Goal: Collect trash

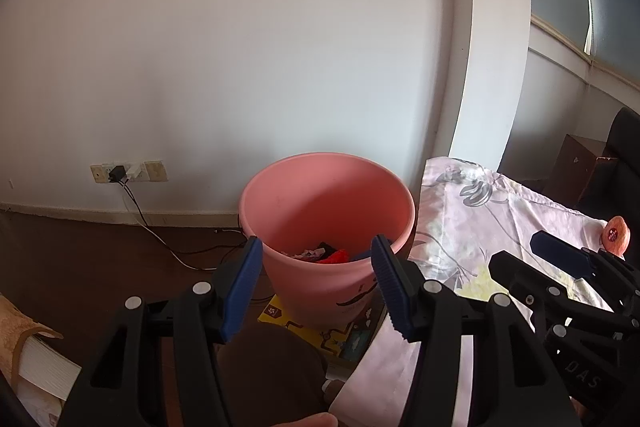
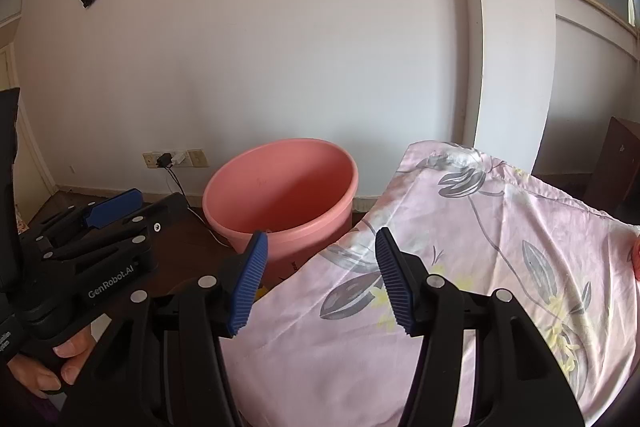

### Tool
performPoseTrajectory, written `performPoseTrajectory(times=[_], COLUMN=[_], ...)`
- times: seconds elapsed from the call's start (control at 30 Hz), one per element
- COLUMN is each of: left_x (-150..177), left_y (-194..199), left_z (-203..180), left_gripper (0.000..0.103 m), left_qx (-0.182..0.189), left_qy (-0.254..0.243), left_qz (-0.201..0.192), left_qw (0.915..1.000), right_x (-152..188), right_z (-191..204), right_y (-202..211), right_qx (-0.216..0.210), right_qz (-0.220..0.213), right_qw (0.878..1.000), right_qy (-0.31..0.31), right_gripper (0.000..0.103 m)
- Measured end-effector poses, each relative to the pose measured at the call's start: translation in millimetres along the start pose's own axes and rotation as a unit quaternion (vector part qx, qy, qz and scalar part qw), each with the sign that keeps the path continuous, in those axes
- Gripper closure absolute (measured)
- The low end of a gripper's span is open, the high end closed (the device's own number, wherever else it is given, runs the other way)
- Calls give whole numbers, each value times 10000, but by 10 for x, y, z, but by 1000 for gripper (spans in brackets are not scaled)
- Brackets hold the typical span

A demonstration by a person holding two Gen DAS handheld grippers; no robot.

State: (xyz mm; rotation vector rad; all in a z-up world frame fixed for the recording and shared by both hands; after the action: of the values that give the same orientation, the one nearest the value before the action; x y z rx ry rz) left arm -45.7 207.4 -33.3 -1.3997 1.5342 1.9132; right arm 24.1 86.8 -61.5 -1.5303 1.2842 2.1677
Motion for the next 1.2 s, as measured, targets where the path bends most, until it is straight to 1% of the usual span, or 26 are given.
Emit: performPoseTrajectory(times=[1.2], left_x=[30], left_y=[-4], left_z=[-15], left_gripper=[50], left_qx=[5], left_qy=[-43], left_qz=[20], left_qw=[10000], right_x=[30], right_z=[6], right_y=[15], right_qx=[3], right_qz=[32], right_qw=[10000], right_qy=[-65], right_gripper=[46])
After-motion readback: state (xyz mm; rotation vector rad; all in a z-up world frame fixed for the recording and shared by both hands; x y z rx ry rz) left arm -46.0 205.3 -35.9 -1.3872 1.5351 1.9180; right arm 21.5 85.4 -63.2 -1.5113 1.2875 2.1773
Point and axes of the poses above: each gripper's, at about its wrist camera, not at the fingertips, and y roughly against the way its jaws point, z to its left, x to its underside, the point moved 10 cm from there along -y, roughly the way its jaws point, and after that the axes turned 5 degrees about x, right-handed, at the moved point
